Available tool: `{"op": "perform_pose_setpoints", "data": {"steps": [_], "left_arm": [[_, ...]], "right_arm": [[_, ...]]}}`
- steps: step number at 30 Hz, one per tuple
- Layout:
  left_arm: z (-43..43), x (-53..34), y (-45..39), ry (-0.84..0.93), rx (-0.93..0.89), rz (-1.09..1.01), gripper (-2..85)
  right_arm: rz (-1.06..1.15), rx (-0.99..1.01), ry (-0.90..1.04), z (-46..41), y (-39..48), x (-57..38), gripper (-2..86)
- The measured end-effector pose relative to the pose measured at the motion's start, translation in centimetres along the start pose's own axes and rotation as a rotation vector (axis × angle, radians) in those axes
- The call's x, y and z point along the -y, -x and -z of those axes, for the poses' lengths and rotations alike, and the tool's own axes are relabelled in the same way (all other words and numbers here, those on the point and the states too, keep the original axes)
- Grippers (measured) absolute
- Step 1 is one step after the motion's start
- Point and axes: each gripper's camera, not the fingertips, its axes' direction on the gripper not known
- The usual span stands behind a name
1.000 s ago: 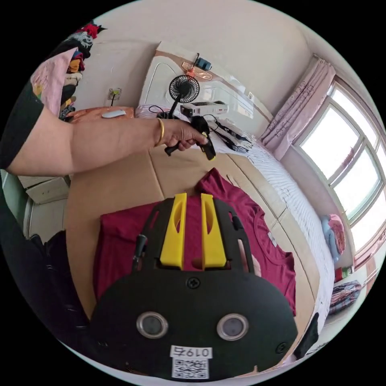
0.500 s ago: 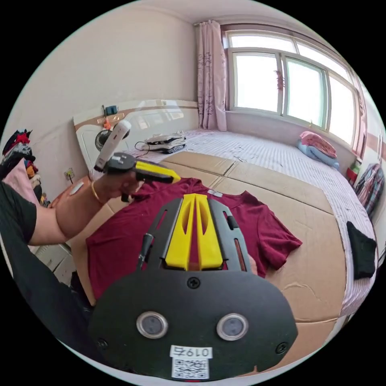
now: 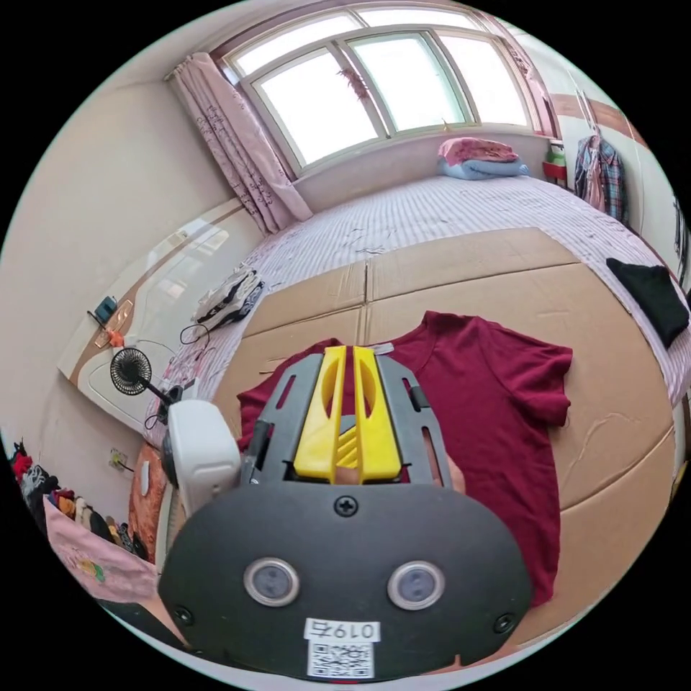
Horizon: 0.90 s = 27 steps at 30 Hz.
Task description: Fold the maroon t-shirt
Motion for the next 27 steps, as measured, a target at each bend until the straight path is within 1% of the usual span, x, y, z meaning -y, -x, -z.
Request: {"op": "perform_pose_setpoints", "data": {"steps": [2, 4, 13, 20, 25, 27], "left_arm": [[0.2, 0.6, -0.8, 0.019, 0.016, -0.014, 0.7], [0.5, 1.0, -1.4, 0.014, 0.004, -0.012, 0.7], [2.4, 4.4, -3.6, 0.035, 0.016, -0.041, 0.6], [2.6, 7.0, -4.4, 0.062, 0.005, -0.053, 0.5], [2.7, 8.8, -4.5, 0.036, -0.002, -0.072, 0.6], [2.4, 9.7, -4.4, 0.042, 0.014, -0.076, 0.7]], "right_arm": [[0.053, 0.116, 0.026, 1.4, -0.3, 0.9, 0.1], [0.065, 0.145, 0.028, 2.5, -0.3, 1.5, -0.1], [0.023, 0.119, -0.048, 8.9, 0.3, 4.8, -0.6], [-0.019, 0.004, -0.115, 13.2, 1.1, 7.0, -0.6], [0.009, 0.087, -0.114, 15.5, 1.1, 8.9, -0.3], [0.020, 0.087, -0.093, 15.9, 1.1, 9.9, 0.2]]}}
